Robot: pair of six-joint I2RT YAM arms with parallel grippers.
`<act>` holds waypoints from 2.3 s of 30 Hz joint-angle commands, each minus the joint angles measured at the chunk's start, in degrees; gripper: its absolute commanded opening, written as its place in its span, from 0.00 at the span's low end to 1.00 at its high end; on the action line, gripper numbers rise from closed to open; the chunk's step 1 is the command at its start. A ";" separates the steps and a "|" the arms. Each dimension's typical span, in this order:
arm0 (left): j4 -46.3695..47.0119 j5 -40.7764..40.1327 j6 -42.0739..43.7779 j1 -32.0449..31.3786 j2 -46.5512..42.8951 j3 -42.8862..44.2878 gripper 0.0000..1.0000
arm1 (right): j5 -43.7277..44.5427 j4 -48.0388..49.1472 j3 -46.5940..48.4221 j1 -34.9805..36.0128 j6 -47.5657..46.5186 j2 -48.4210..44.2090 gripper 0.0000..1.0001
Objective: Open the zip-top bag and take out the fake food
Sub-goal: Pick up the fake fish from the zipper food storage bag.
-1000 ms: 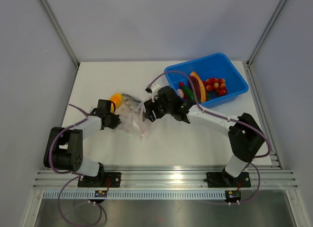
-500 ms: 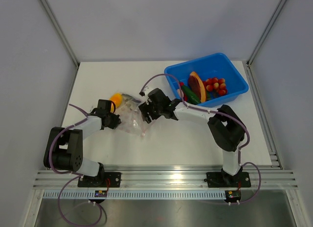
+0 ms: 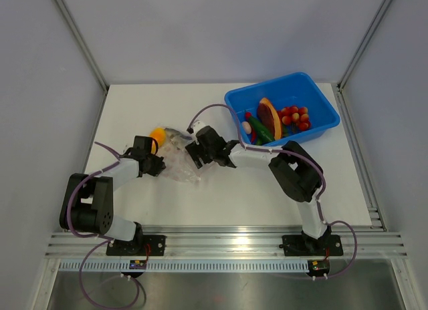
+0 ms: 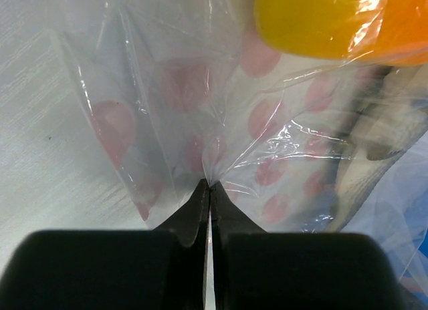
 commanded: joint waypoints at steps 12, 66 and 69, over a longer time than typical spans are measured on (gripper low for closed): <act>0.67 0.94 1.75 0.24 -0.03 0.67 0.00 | 6.27 15.59 -2.39 3.46 -7.36 2.58 0.82; -2.94 -4.34 1.48 0.24 1.72 3.04 0.00 | 14.36 -15.14 9.29 11.55 -11.23 -5.06 0.00; -2.85 -4.78 1.57 0.24 1.81 3.04 0.00 | 11.46 -18.32 10.45 11.55 -8.33 -6.28 0.00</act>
